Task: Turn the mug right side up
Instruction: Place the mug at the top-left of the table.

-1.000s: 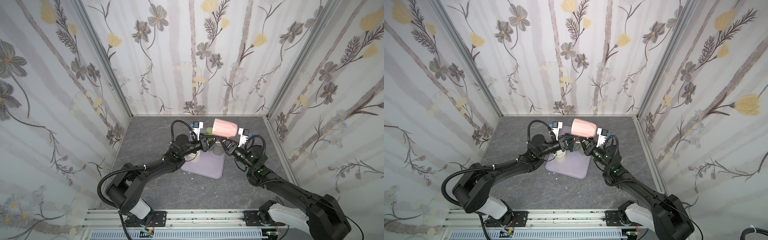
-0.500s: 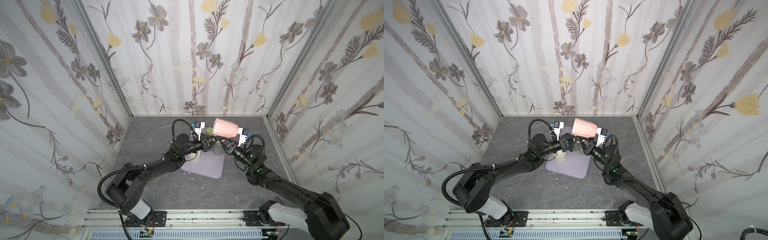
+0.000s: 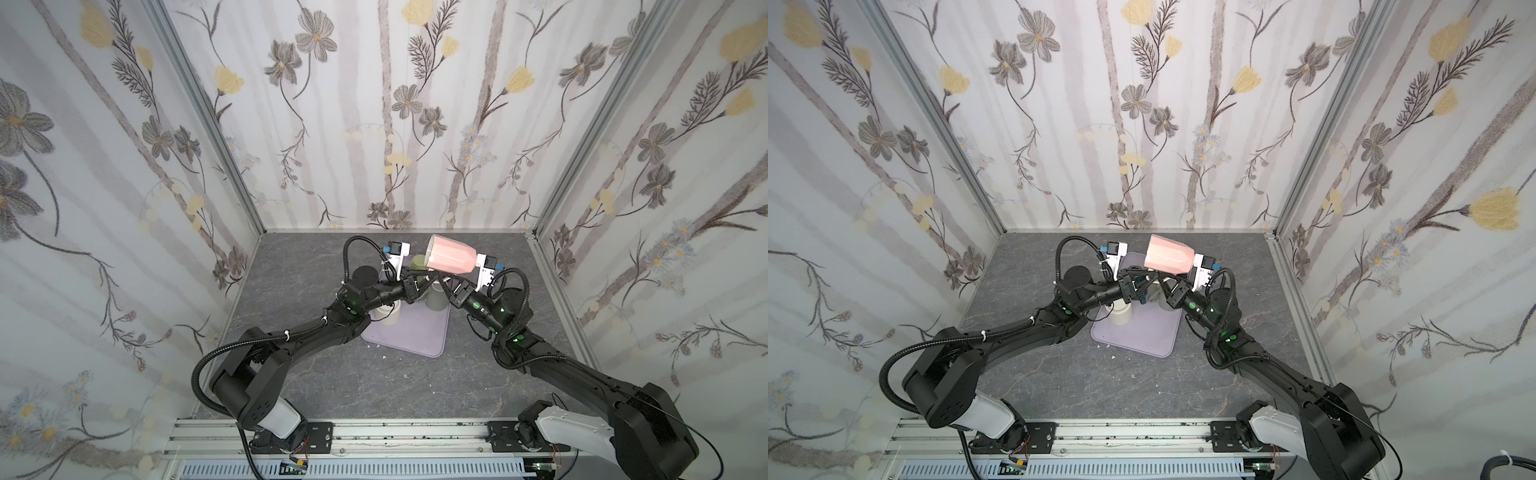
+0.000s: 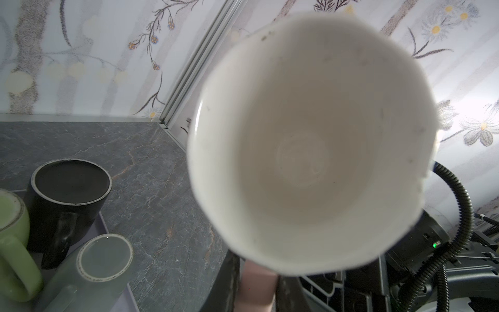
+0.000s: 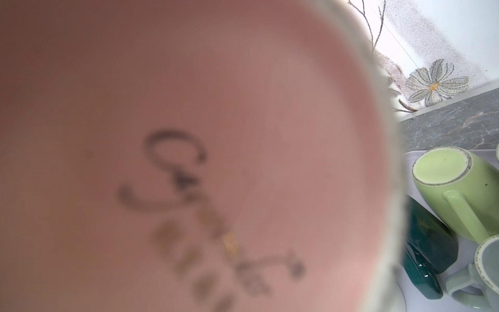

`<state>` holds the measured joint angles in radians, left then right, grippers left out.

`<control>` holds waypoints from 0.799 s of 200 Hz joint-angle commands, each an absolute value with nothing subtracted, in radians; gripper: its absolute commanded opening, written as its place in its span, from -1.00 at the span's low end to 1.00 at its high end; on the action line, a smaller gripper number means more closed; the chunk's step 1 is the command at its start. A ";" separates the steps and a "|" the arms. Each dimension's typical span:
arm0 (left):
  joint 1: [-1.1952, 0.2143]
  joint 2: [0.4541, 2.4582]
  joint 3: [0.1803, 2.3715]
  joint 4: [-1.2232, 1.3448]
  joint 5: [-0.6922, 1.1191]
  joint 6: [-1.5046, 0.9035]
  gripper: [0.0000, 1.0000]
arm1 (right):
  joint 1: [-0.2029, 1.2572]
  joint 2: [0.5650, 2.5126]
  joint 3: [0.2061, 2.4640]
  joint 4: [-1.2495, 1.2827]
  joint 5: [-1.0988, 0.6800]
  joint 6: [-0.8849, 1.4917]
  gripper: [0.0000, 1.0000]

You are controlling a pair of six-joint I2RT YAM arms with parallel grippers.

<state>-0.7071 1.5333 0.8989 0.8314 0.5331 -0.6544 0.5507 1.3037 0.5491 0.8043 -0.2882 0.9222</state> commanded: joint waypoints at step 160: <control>-0.715 1.466 0.908 0.753 0.471 -0.606 -1.00 | 0.557 1.307 0.539 0.774 -0.342 0.813 -0.52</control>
